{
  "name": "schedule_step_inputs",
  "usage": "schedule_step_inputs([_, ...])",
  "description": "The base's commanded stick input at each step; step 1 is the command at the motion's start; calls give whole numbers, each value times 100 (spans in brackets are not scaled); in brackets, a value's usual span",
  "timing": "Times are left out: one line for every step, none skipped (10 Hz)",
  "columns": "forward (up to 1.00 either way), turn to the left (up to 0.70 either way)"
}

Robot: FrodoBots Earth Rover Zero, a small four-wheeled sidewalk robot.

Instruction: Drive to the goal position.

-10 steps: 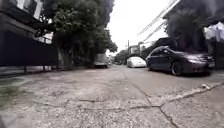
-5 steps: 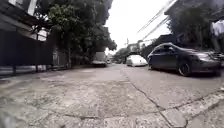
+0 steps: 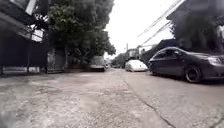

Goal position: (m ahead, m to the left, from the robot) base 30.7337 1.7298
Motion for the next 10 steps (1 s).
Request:
schedule_step_inputs([100,0])
schedule_step_inputs([100,0])
schedule_step_inputs([100,0])
schedule_step_inputs([100,0])
schedule_step_inputs([100,0])
schedule_step_inputs([100,0])
schedule_step_inputs([100,0])
schedule_step_inputs([100,0])
schedule_step_inputs([100,0])
schedule_step_inputs([100,0])
